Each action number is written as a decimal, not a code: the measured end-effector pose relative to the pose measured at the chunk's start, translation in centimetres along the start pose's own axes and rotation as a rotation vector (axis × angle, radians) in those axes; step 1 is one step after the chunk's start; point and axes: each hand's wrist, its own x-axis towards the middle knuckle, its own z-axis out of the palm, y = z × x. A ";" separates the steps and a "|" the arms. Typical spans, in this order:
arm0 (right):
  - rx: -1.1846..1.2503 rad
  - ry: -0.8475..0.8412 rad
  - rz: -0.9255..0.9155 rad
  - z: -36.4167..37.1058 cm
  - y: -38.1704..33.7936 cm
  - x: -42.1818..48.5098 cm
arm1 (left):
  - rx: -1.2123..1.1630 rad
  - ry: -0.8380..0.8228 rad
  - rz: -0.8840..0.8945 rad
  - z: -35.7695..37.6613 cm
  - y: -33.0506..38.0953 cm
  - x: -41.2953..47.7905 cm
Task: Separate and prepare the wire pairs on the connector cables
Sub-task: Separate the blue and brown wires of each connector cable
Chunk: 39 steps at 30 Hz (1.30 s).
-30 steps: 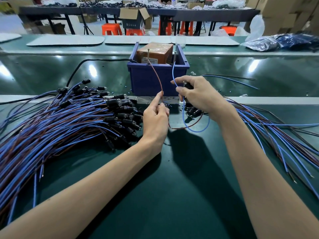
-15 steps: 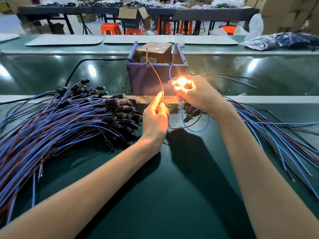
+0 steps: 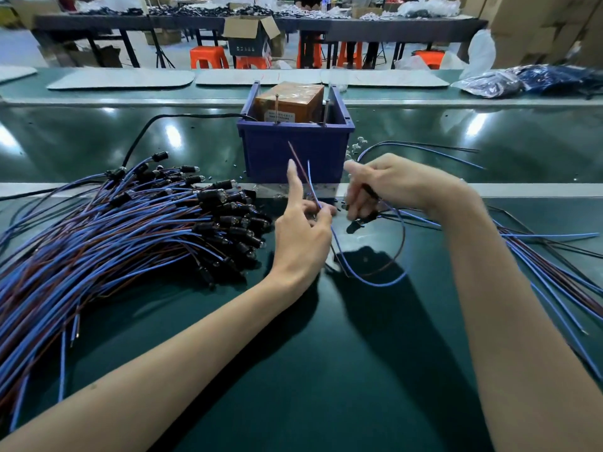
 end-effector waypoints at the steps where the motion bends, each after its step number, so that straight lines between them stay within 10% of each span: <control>1: -0.080 0.088 -0.011 -0.6 0.3 -0.1 | 0.077 -0.008 0.033 0.0 0.1 -0.1; 10: -0.425 -0.001 0.259 -4.8 2.2 -2.8 | 0.120 0.042 -0.058 0.0 0.9 -0.3; 23: -0.238 -0.086 0.667 -4.8 6.7 -2.6 | 0.128 0.020 -0.010 0.1 1.1 -0.7; 34: -0.386 0.357 0.336 -4.5 3.7 -2.5 | 0.768 -0.272 0.210 -0.6 2.9 -1.5; 39: -0.340 0.546 0.040 -4.2 2.1 -2.6 | 0.674 -0.548 0.056 0.8 5.4 -3.2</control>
